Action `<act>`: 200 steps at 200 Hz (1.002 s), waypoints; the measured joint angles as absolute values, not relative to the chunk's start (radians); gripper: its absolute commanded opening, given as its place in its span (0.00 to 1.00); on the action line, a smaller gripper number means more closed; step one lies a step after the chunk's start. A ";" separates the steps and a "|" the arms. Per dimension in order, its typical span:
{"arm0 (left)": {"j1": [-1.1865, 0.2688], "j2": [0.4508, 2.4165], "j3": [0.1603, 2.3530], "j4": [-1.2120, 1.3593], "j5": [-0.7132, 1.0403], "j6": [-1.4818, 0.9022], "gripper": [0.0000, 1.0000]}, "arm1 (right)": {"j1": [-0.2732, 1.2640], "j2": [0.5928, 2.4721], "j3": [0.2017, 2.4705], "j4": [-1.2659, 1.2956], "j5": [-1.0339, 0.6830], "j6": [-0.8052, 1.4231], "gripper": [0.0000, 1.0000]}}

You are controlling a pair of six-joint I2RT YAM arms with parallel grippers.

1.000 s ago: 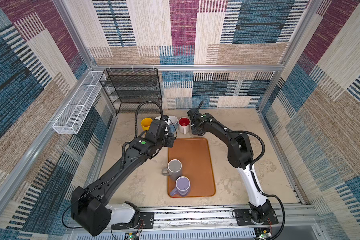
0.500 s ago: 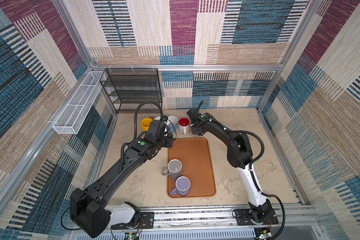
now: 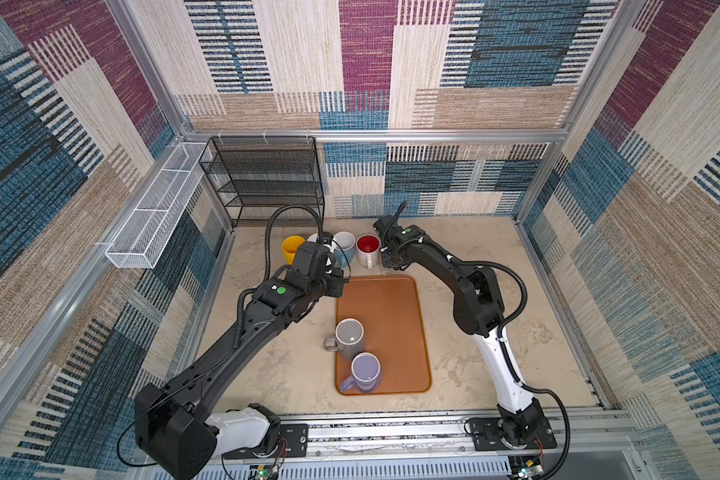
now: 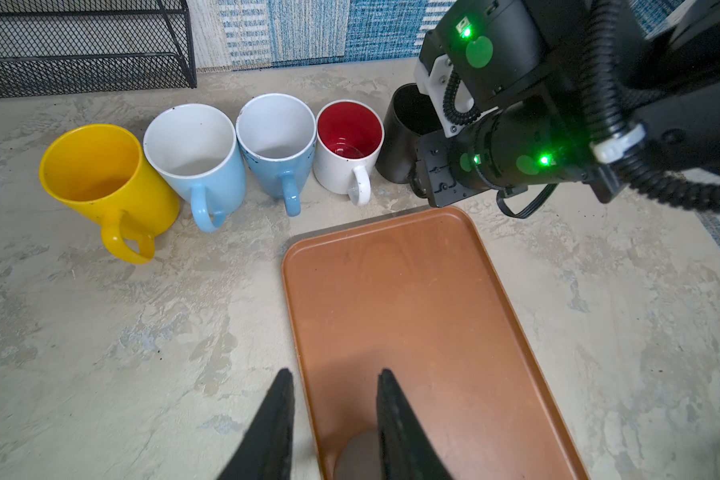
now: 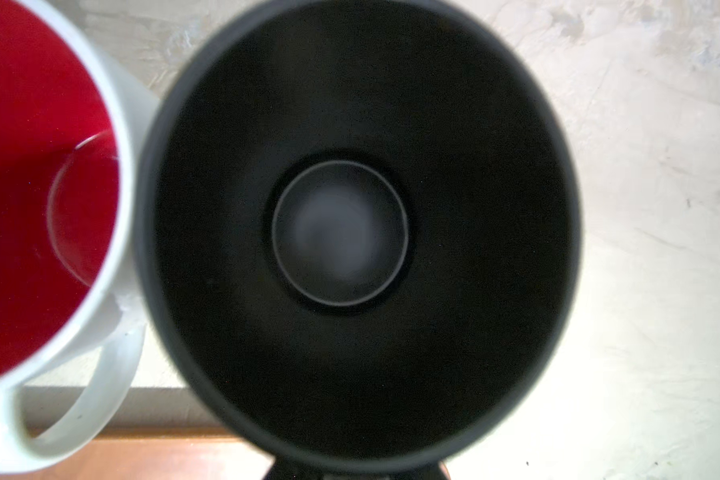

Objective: Turn the mug right side up
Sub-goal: 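Lower the upright black mug beside the red-lined white mug with the right gripper, then open and raise the right gripper while the left gripper moves over the grey mug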

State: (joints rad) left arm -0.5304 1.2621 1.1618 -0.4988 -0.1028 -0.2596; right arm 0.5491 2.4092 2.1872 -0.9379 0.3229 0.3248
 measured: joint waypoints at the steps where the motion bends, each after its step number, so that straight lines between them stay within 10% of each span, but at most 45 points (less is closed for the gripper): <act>1: -0.530 1.262 1.162 -0.499 -0.103 -0.260 0.31 | 0.549 2.409 2.187 -0.938 0.322 0.326 0.28; 84: -0.528 1.250 1.161 -0.506 -0.125 -0.260 0.34 | 0.550 2.379 2.172 -0.938 0.315 0.329 0.55; 200: -0.528 1.208 1.135 -0.556 -0.123 -0.255 0.39 | 0.550 2.049 1.881 -0.830 0.348 0.310 0.56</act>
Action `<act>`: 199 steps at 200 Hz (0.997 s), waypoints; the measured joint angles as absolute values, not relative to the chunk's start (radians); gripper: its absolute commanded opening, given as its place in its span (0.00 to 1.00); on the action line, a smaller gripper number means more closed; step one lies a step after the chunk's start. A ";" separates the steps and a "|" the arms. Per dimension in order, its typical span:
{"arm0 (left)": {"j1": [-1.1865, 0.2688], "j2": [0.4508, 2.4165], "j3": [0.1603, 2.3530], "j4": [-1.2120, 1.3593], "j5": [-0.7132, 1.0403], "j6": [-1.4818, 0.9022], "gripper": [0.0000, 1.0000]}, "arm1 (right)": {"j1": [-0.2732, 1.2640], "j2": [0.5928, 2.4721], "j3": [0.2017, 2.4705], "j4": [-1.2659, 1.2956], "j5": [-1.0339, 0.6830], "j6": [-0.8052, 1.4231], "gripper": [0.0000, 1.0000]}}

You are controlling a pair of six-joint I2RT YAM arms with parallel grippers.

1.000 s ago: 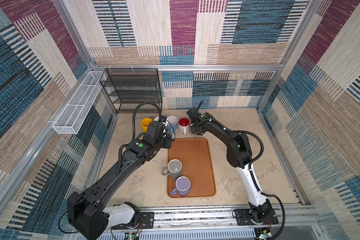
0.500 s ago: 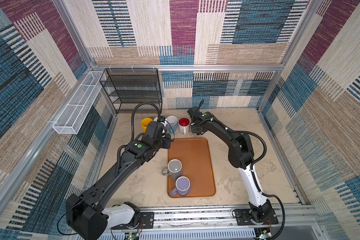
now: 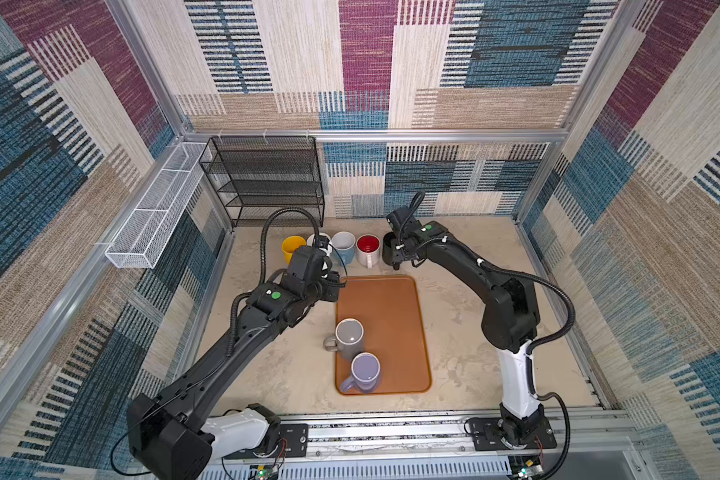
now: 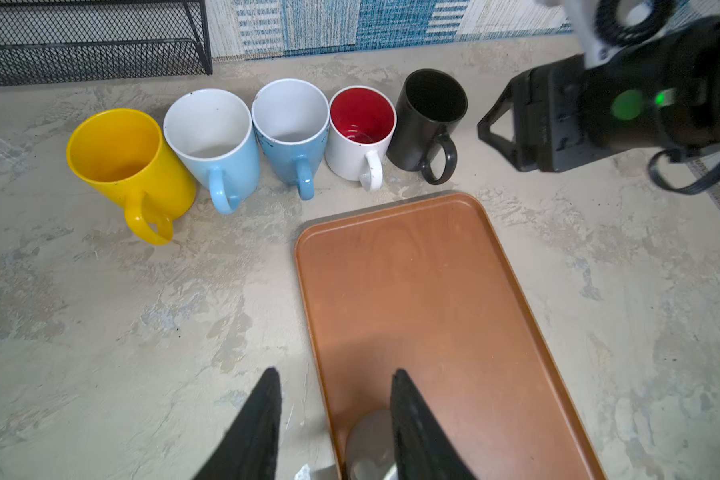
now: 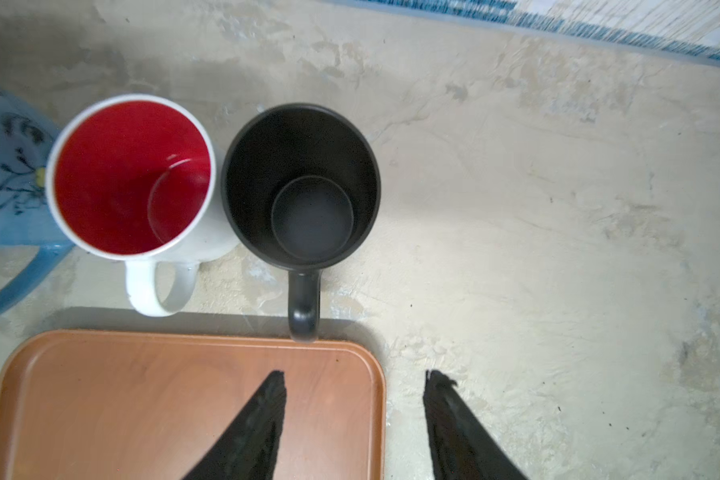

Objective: Turn the mug right side up
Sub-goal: 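Open and raise the right gripper while the left gripper moves over the grey mug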

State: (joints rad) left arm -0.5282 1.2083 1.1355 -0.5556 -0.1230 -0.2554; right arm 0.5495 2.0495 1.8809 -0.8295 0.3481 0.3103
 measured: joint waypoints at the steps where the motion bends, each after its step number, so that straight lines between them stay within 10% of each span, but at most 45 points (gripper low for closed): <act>1: -0.528 1.206 1.134 -0.557 -0.123 -0.255 0.39 | 0.550 2.043 1.874 -0.826 0.348 0.309 0.56; 199: -0.551 1.214 0.957 -0.879 -0.064 -0.384 0.32 | 0.539 1.454 1.255 -0.431 0.157 0.350 0.51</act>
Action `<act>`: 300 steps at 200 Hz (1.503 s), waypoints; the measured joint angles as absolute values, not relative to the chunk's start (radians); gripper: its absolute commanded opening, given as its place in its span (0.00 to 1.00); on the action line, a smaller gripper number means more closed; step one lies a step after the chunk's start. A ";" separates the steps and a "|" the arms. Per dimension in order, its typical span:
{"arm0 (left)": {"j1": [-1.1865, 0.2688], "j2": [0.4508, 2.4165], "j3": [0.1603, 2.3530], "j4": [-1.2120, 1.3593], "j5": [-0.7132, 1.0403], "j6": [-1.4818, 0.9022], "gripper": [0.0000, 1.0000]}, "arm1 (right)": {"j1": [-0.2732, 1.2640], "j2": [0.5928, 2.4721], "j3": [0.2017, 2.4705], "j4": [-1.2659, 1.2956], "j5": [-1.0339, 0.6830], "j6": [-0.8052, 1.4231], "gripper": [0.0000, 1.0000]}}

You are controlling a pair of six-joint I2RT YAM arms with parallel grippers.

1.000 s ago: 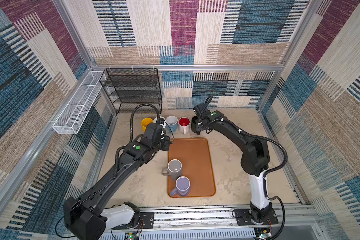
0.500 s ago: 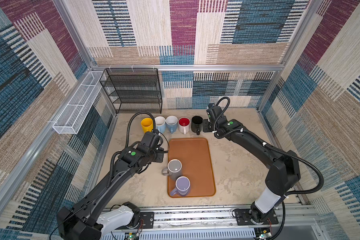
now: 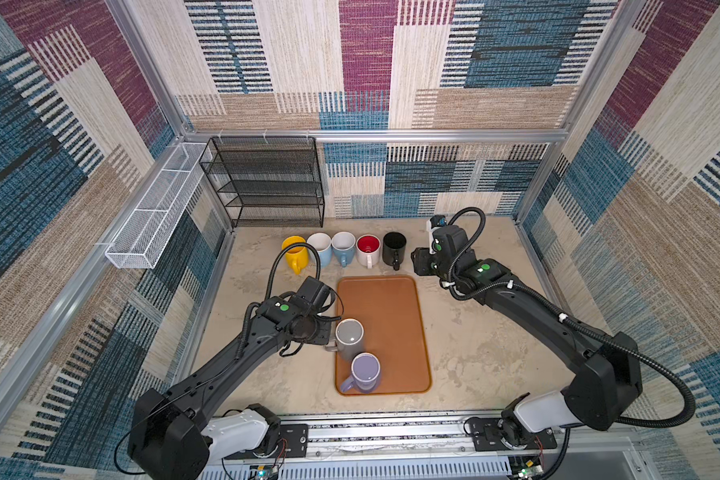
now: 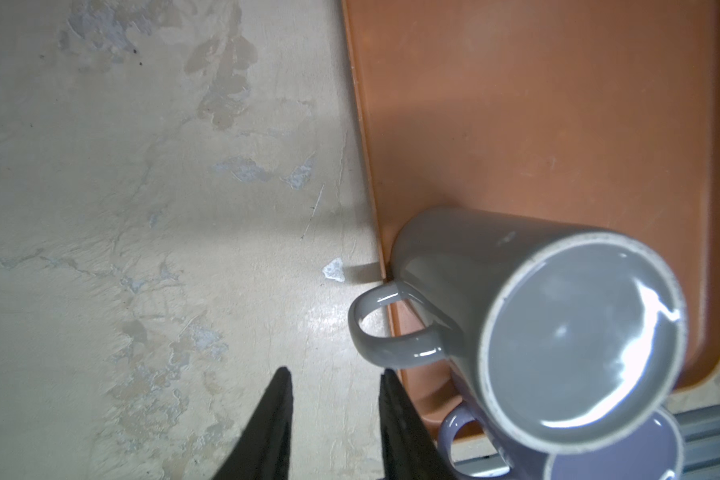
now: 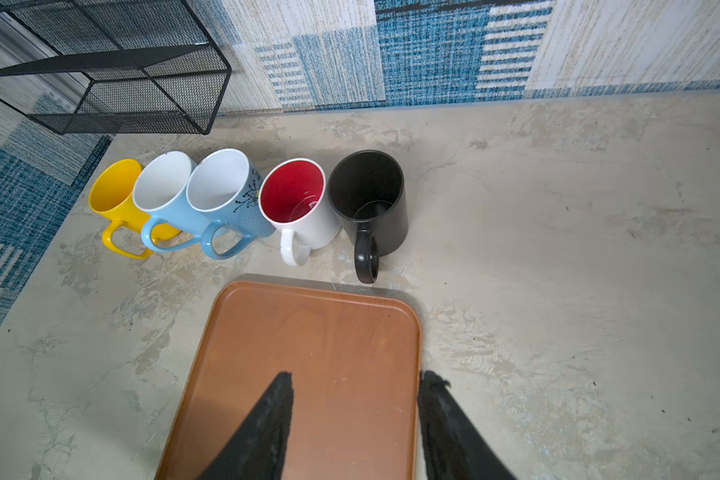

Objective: Turn the mug right side up
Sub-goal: 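Lower the left gripper onto the grey mug on the tray and close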

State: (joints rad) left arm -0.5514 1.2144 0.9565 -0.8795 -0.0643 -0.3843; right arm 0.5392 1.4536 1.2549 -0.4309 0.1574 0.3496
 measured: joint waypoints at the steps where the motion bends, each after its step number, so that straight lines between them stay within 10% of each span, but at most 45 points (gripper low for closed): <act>1: -0.552 1.215 0.956 -0.879 -0.064 -0.384 0.32 | 0.539 1.453 1.254 -0.431 0.157 0.350 0.51; 300: -0.660 1.321 1.022 -0.805 -0.131 -0.391 0.32 | 0.539 1.391 1.219 -0.423 0.166 0.355 0.49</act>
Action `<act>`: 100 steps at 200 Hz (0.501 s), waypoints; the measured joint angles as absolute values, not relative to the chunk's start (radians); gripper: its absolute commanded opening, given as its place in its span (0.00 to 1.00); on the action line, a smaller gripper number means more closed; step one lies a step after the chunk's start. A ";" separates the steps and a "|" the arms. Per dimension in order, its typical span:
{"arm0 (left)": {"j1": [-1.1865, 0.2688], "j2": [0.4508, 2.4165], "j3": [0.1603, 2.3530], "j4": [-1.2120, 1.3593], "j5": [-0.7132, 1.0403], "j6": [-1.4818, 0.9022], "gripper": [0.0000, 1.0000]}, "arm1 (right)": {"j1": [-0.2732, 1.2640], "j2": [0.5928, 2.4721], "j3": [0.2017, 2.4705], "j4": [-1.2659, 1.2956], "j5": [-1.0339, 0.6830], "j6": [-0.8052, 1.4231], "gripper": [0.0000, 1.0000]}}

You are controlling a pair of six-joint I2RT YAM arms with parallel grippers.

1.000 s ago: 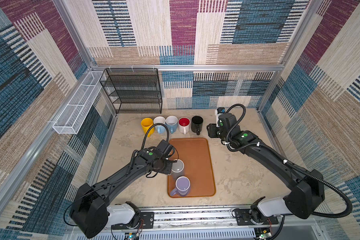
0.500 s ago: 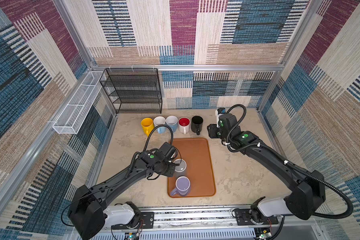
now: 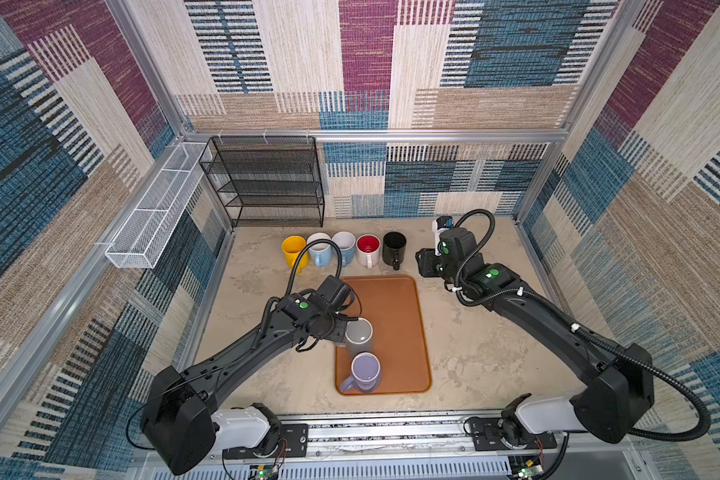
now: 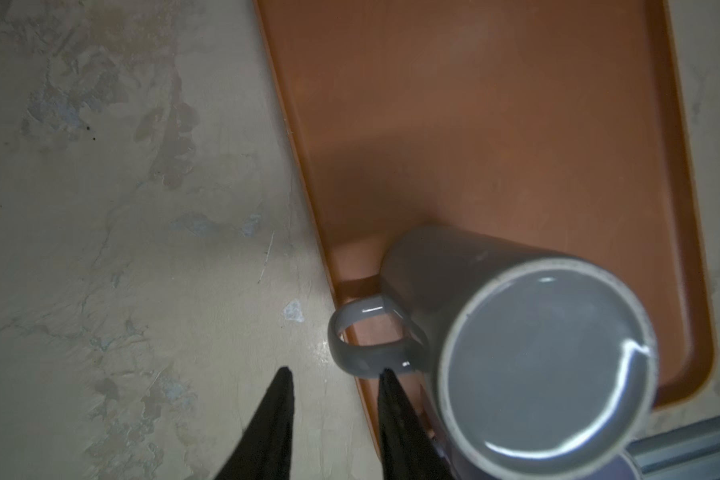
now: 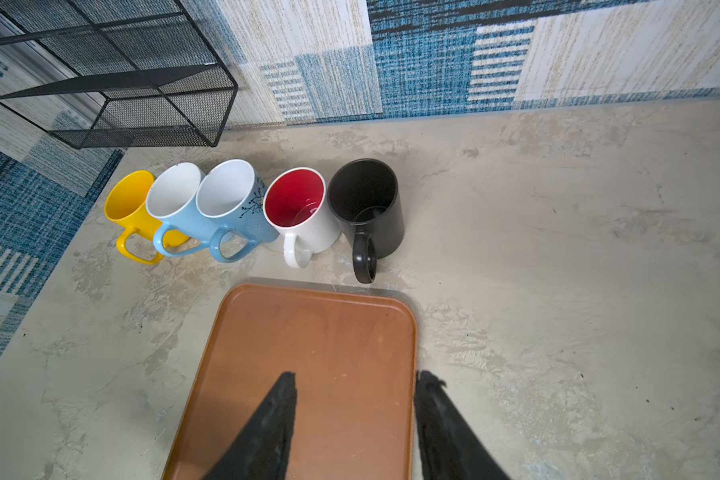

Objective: Turn the mug right side up
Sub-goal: 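Lower the left gripper onto the grey mug on the tray and close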

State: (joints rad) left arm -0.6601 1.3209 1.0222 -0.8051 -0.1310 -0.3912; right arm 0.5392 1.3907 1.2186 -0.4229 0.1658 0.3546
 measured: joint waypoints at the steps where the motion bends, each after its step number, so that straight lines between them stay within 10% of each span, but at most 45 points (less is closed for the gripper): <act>1: -0.660 1.322 1.023 -0.805 -0.131 -0.391 0.32 | 0.539 1.390 1.219 -0.423 0.166 0.355 0.49; 100: -0.629 1.481 1.052 -0.767 -0.065 -0.345 0.29 | 0.539 1.370 1.217 -0.424 0.169 0.355 0.49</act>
State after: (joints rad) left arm -0.6289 1.4807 1.0515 -0.7670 -0.0647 -0.3447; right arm 0.5392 1.3697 1.2167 -0.4244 0.1688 0.3546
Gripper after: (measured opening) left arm 0.294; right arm 0.486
